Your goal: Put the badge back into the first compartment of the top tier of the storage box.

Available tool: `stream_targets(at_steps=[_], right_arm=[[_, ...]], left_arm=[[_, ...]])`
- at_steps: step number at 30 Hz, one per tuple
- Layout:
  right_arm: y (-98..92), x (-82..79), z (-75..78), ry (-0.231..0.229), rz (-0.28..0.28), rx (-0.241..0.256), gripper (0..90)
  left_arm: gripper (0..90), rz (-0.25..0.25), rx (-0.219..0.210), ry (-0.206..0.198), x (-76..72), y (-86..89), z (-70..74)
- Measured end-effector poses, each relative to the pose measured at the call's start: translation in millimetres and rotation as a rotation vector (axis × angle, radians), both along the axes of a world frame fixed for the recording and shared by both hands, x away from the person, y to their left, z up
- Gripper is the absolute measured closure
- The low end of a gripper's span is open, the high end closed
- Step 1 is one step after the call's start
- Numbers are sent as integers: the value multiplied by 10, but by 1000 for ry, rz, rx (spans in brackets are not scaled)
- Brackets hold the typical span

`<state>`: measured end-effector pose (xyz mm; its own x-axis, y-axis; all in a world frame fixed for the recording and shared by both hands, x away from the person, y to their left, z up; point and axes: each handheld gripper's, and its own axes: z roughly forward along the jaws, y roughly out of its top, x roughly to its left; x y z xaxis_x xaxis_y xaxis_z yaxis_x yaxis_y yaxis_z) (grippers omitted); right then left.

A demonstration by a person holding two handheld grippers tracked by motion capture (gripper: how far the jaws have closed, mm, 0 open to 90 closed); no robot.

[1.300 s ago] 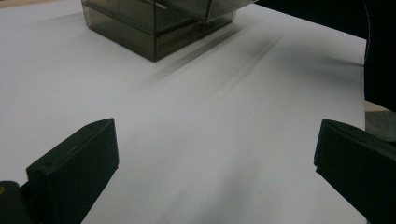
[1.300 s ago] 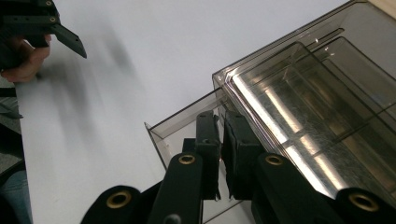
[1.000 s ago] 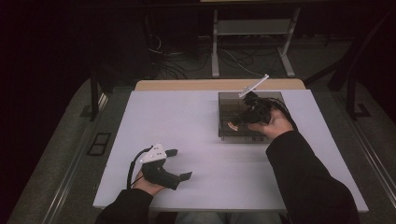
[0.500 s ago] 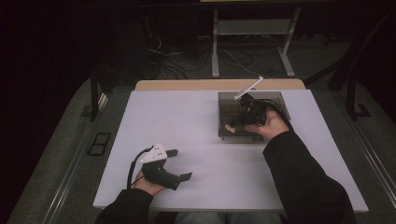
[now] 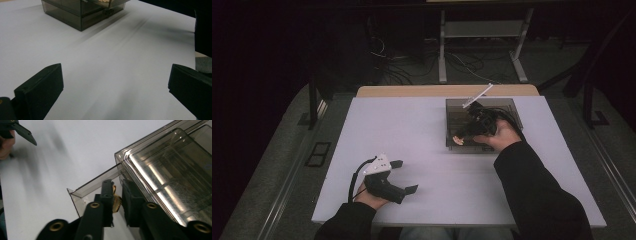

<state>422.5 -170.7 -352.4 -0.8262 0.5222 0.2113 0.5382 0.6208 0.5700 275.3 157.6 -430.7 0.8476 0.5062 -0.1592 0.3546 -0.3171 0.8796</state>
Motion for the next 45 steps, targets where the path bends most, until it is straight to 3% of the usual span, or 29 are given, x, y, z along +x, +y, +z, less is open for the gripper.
stream_targets(at_steps=[12,21,26,27,45], right_arm=[[-96,-100,109,-37,-36,29,557],[-221,-221,223,-56,-57,75,203],[-317,-320,270,-77,-98,92,77],[-335,-342,276,-83,-106,91,0],[-702,-710,305,-117,-163,145,1]], left_arm=[[0,2,-2,0,-6,-4,3],[0,-4,2,-5,-6,4,9],[0,-4,1,-6,-7,6,10],[0,-4,1,-6,-7,6,11],[0,-3,3,-8,-8,7,13]])
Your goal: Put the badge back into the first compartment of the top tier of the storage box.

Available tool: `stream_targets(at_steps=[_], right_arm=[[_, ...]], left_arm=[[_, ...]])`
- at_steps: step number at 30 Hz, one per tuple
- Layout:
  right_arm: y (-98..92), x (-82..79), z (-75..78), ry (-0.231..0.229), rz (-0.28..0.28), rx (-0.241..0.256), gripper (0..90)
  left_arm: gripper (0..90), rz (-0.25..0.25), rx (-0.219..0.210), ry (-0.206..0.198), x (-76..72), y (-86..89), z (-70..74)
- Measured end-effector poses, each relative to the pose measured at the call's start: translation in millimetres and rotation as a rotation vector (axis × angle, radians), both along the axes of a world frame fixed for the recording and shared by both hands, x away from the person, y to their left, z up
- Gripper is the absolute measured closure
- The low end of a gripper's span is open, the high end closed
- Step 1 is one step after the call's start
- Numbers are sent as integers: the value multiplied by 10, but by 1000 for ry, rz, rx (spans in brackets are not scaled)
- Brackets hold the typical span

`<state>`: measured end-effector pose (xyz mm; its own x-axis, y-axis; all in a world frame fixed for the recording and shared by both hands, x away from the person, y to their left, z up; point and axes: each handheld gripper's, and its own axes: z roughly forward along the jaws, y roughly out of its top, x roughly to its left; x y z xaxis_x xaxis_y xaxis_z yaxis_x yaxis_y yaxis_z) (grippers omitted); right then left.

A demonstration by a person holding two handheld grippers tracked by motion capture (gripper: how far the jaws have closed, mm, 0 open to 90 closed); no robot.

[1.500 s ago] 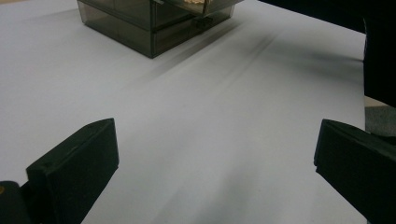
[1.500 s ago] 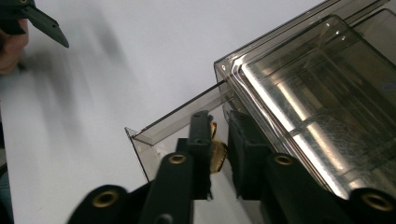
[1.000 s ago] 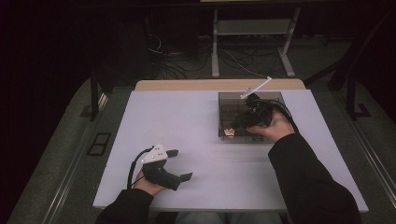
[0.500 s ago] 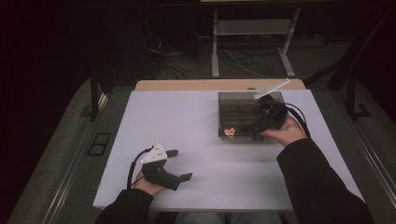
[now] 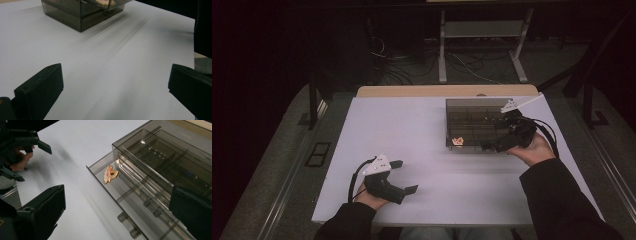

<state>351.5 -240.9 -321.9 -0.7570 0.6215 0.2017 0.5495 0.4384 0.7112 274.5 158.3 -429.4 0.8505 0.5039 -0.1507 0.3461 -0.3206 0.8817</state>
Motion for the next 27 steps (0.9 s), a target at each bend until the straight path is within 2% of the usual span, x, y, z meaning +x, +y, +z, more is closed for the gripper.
stream_targets(at_steps=[12,22,27], right_arm=[[-169,-218,-58,-16,-18,31,1],[-237,-387,-126,-36,-25,51,2],[-250,-464,-191,-31,-25,61,2]], left_arm=[[0,3,-1,3,-2,-3,-1],[0,2,1,1,-1,-1,0],[0,4,-1,4,-4,-2,0]])
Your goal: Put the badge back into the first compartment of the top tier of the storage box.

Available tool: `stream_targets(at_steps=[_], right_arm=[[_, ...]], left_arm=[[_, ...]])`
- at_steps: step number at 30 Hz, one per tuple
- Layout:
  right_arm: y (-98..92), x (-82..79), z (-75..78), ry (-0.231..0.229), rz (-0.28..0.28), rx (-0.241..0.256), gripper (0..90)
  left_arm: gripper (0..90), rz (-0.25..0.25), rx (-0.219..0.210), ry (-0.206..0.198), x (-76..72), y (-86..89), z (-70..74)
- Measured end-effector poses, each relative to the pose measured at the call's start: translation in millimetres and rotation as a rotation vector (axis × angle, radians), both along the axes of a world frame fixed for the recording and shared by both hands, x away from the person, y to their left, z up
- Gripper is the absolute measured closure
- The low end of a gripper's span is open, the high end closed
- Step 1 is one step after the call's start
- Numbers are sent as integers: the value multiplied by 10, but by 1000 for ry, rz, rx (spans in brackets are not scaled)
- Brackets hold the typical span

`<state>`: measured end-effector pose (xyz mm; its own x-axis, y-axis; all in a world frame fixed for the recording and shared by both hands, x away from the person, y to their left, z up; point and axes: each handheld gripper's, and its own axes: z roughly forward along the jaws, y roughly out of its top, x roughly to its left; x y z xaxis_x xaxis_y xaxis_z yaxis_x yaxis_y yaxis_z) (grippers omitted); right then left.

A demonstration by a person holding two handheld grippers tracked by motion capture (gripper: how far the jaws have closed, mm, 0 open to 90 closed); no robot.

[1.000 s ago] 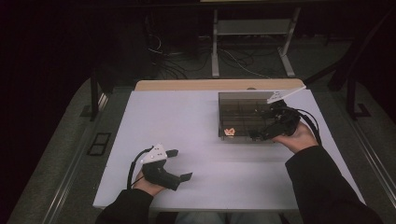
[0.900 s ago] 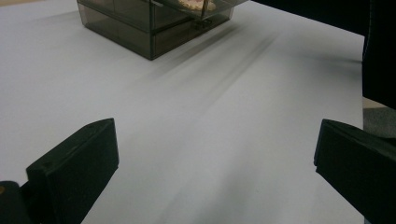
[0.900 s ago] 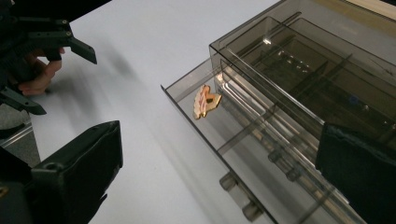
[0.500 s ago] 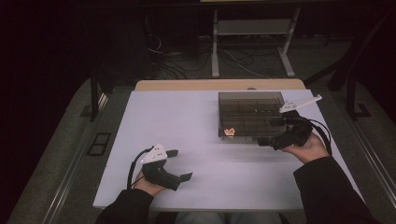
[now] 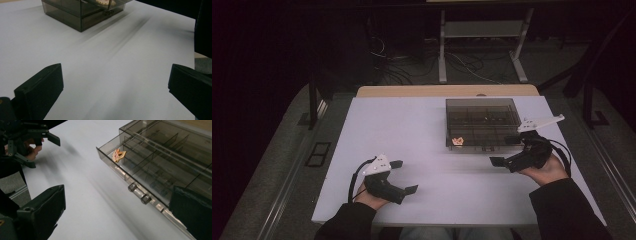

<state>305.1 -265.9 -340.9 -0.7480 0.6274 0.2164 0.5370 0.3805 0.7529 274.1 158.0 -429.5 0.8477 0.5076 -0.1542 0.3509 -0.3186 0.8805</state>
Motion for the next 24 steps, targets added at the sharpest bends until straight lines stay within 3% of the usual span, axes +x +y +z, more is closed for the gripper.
stream_targets(at_steps=[24], right_arm=[[-77,-216,-429,11,-34,13,2]], left_arm=[[0,0,2,0,0,0,0]])
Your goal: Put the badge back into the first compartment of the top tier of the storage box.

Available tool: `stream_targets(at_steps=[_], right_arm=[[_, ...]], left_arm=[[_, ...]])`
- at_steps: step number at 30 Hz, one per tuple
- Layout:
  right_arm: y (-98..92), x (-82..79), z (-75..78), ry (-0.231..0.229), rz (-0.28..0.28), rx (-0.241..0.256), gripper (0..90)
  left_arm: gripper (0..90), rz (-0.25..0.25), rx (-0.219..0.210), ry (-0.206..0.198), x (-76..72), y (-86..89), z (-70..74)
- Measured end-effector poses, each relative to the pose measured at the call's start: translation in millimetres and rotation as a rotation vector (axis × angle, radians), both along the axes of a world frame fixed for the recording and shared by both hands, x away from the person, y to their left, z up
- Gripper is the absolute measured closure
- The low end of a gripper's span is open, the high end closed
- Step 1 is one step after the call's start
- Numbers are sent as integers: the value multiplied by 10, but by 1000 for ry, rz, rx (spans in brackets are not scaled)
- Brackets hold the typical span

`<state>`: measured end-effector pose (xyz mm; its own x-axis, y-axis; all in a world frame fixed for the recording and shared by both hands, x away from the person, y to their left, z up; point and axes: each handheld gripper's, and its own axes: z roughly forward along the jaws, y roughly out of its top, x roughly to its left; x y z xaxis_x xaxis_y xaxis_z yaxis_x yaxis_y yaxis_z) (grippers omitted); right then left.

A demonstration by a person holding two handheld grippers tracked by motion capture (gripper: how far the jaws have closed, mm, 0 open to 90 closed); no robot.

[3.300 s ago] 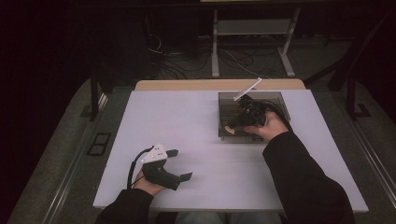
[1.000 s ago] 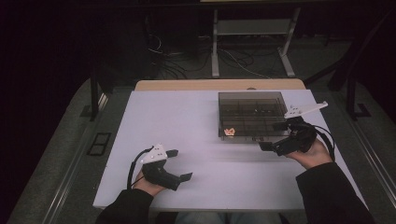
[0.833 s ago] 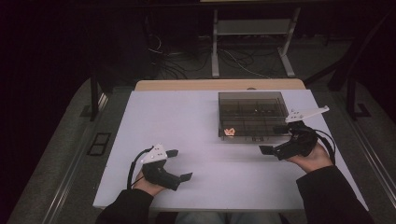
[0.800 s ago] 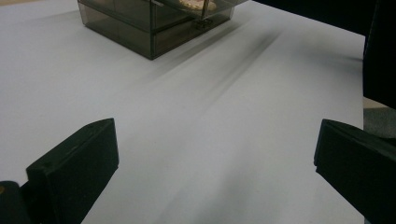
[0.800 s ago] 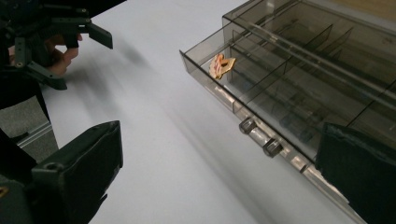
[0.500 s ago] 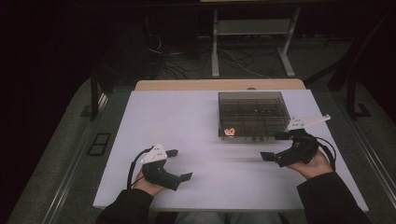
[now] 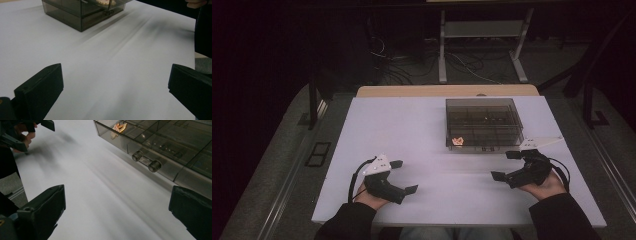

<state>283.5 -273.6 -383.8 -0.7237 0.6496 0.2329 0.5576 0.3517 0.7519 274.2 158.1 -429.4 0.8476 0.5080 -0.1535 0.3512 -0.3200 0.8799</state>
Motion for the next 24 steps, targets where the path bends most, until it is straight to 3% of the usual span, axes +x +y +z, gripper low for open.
stream_targets(at_steps=[24], right_arm=[[-109,-90,-364,-15,-72,2,2]], left_arm=[[0,-5,8,3,-2,6,5]])
